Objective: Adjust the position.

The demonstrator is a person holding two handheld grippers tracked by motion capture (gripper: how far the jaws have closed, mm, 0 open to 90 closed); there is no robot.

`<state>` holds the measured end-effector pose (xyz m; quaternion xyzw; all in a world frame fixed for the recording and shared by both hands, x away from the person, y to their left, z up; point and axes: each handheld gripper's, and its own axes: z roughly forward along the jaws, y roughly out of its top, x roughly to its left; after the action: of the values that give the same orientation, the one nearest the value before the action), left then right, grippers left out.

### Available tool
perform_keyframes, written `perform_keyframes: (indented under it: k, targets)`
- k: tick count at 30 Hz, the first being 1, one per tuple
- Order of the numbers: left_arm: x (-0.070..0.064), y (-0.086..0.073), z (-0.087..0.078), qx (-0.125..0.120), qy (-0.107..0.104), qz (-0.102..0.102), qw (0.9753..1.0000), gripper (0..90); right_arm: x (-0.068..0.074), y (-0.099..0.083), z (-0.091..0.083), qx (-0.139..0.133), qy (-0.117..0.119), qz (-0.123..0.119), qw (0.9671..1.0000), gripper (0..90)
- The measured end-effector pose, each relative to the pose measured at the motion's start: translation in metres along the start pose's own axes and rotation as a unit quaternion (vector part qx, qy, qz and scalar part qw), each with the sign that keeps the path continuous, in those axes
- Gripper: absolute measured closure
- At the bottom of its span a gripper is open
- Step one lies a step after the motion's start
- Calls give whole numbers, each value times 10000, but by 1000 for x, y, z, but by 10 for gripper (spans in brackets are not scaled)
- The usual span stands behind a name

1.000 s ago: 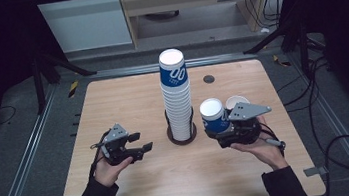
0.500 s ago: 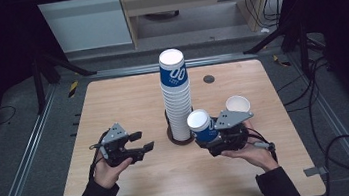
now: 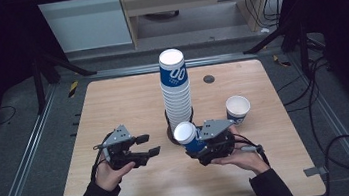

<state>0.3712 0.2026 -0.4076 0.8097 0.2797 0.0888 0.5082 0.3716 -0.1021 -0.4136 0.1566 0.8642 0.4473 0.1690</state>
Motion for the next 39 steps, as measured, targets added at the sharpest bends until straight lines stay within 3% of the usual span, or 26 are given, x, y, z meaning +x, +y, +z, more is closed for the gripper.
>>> perform_keyframes:
  k: [4,16,21,39]
  targets:
    - [-4,2,-1,-55,-184,-25,9998,342,3,0,7,108,59,-83,9999,208]
    - [-25,9,4,-32,-499,208,9985,304,12,-1,22,315,186,-270,9990,208]
    - [-29,8,12,61,-510,269,9983,265,16,0,28,407,244,-374,9982,208]
    - [-31,5,33,227,-524,130,9983,217,31,8,47,513,390,-563,9963,207]
